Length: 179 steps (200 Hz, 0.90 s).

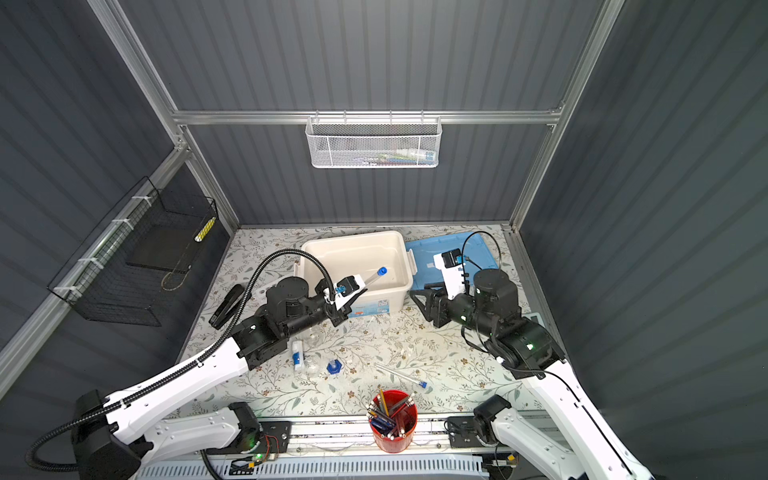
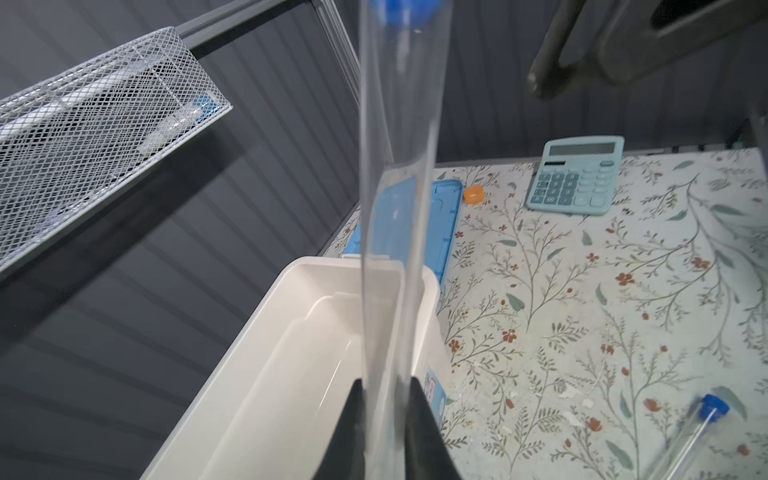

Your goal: Organize the chemistry lab equipment

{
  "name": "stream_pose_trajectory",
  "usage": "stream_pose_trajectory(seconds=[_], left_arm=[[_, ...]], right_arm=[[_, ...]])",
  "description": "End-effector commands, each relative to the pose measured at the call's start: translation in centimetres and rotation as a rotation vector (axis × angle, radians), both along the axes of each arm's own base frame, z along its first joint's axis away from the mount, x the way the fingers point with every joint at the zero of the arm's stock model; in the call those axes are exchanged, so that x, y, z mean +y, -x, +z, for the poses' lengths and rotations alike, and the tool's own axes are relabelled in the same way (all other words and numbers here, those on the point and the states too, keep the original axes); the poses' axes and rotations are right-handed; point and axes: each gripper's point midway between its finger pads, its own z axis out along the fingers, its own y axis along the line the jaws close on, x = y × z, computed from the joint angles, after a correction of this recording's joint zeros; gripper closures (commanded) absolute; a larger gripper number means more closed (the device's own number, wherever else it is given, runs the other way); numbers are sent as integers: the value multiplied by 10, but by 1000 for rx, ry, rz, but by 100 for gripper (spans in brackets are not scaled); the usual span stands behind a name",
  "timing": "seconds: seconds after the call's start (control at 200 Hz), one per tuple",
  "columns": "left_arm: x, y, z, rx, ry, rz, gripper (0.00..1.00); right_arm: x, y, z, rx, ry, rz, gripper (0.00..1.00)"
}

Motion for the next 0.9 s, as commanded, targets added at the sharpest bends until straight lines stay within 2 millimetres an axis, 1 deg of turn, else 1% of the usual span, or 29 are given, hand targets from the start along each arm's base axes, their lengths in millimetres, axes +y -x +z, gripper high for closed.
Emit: stream_pose_trajectory(seconds=[0.0, 0.07, 0.19, 0.355, 0.45, 0.595, 0.69, 0.891], left_arm=[[-10, 16, 27, 134, 119, -119, 100], [-12, 23, 32, 183, 136, -172, 100], [-15, 31, 30, 261, 125, -243, 100], [-19, 34, 25, 335, 111, -300, 100], [-22, 36, 29, 362, 110, -337, 99], [-19, 31, 40, 380, 135, -368, 99], [-19, 29, 46, 388, 157, -386, 99], [-22, 31, 50, 418, 166, -422, 99]], right_arm=[[22, -1, 38, -138, -116, 114, 54], [33, -1, 41, -147, -126, 175, 55], [42, -1, 48, -181, -124, 229, 55], [61, 9, 52, -197, -130, 343, 56], [69, 15, 53, -205, -124, 384, 57], [76, 22, 53, -209, -129, 434, 58], [77, 20, 51, -212, -122, 429, 59], [78, 15, 52, -228, -112, 418, 61]])
